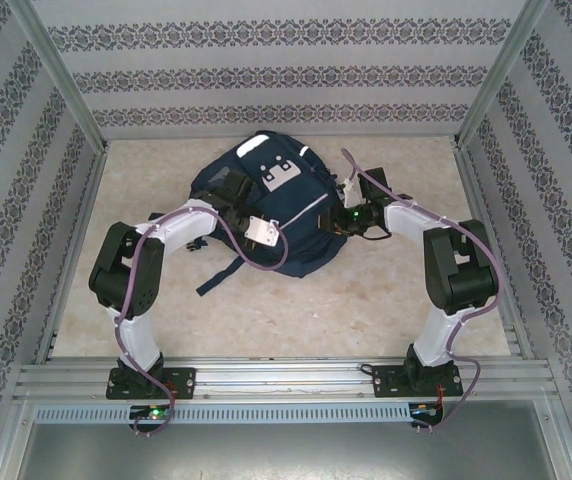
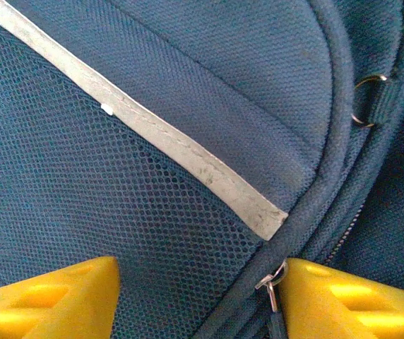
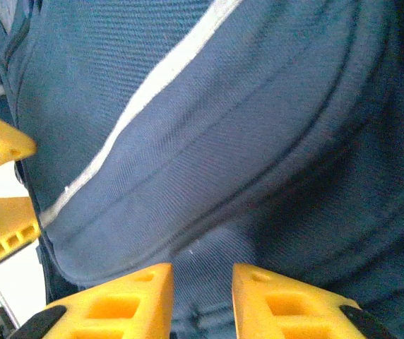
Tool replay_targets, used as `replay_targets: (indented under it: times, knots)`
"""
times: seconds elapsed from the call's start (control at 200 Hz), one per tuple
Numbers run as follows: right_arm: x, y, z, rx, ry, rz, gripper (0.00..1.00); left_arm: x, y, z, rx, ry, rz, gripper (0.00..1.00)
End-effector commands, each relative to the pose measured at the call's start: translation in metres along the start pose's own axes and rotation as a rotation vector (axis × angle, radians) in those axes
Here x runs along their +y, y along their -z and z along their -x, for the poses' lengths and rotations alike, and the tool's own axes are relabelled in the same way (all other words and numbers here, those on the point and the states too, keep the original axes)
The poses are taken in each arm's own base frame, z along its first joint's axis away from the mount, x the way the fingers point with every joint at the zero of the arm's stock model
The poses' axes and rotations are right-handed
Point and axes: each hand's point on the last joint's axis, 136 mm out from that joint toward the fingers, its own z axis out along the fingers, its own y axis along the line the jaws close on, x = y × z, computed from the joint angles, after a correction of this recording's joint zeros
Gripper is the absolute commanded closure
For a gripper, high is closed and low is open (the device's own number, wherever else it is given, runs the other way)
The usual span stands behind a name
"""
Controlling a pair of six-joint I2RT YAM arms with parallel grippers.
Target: Pack the student bag
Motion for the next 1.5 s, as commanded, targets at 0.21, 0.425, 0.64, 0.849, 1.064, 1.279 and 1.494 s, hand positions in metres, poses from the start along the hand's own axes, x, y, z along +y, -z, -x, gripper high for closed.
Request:
replay_targets:
  times: [0.21, 0.425, 0.64, 0.849, 1.064, 1.279, 1.494]
  knots:
    - [-0.003, 0.014, 0.001, 0.005, -0.022, 0.008, 0.76, 0.003, 0.013, 0.015, -0.148, 0.083, -0.117, 0.97]
    - [-0.014, 0.031, 0.013, -0.052, -0.217, -0.072, 0.54, -0.029, 0.012, 0.055, -0.194, 0.229, -0.187, 1.00]
    - [-0.031, 0.053, 0.015, -0.130, -0.435, -0.080, 0.51, -0.053, 0.027, 0.120, -0.326, 0.439, -0.211, 1.00]
    - [-0.030, 0.053, 0.012, -0.105, -0.420, -0.071, 0.53, -0.070, 0.038, 0.185, -0.458, 0.594, -0.278, 0.64]
    - [-0.036, 0.086, 0.003, -0.188, -0.430, -0.218, 0.51, -0.060, 0.085, 0.194, -0.547, 0.485, -0.223, 0.26]
    - [-0.030, 0.099, -0.039, -0.158, -0.417, -0.221, 0.51, -0.086, 0.059, 0.131, -0.236, 0.202, -0.184, 0.24]
    - [-0.026, 0.102, -0.072, -0.135, -0.391, -0.205, 0.51, -0.078, 0.023, 0.114, -0.166, 0.207, -0.197, 0.27]
